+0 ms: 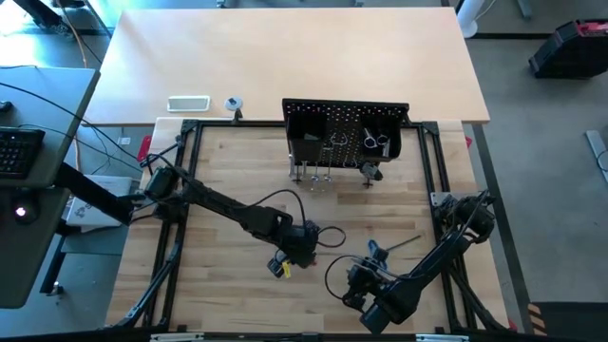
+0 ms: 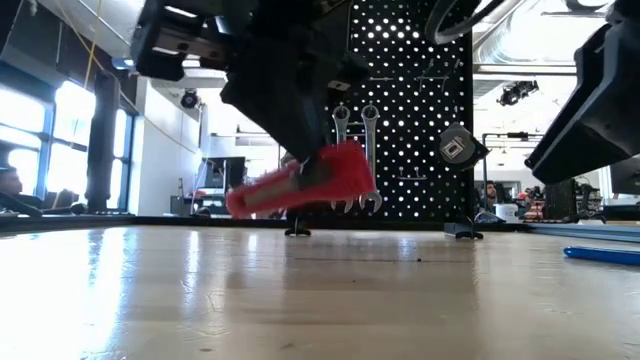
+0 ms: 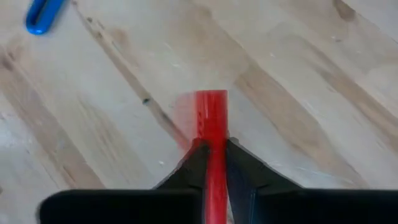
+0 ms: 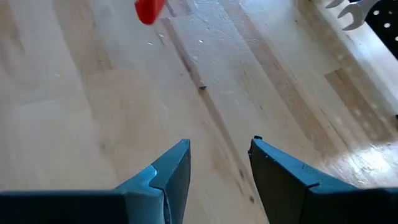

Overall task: Hang tools onto peg board
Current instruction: Put the cutter into the peg board

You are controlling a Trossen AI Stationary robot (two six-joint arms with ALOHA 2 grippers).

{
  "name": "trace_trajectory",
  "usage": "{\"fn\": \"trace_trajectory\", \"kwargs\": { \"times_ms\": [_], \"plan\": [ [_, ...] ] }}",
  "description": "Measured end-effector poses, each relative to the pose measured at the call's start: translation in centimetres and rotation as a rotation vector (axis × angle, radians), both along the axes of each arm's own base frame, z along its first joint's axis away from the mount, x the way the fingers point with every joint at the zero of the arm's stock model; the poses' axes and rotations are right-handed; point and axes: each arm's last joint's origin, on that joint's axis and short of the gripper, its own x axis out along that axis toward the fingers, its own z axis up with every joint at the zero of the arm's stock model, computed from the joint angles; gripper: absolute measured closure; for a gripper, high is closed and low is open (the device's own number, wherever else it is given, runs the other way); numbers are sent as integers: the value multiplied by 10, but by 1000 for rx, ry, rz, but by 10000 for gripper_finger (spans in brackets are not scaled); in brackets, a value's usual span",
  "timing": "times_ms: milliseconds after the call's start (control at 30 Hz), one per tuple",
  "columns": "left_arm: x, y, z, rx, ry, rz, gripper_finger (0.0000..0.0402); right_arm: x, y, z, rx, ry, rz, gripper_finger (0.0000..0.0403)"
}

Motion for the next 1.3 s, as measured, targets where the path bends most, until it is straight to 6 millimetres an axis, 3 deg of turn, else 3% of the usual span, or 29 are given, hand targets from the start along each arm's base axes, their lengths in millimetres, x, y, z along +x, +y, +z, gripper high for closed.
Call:
{"fn": "trace_trajectory", "kwargs": {
  "times_ms": [167,433,600,733,1100,1300],
  "plan": [
    [-4,-2,3,26,7,3,400,2,1,0,3,-32,1,242],
    [-6,-1,3,40,21,23,400,3,3,1,2,-56,7,242],
    [-6,11,0,16,76,146,394,3,2,1,1,-54,8,242],
    [-8,14,-13,-112,95,238,357,3,2,1,2,-54,8,242],
    [-21,-2,-55,-332,-19,512,183,3,2,1,-3,-52,8,242],
    [-28,-11,-81,-306,-131,669,154,3,2,1,-23,-71,8,242]
  ]
}}
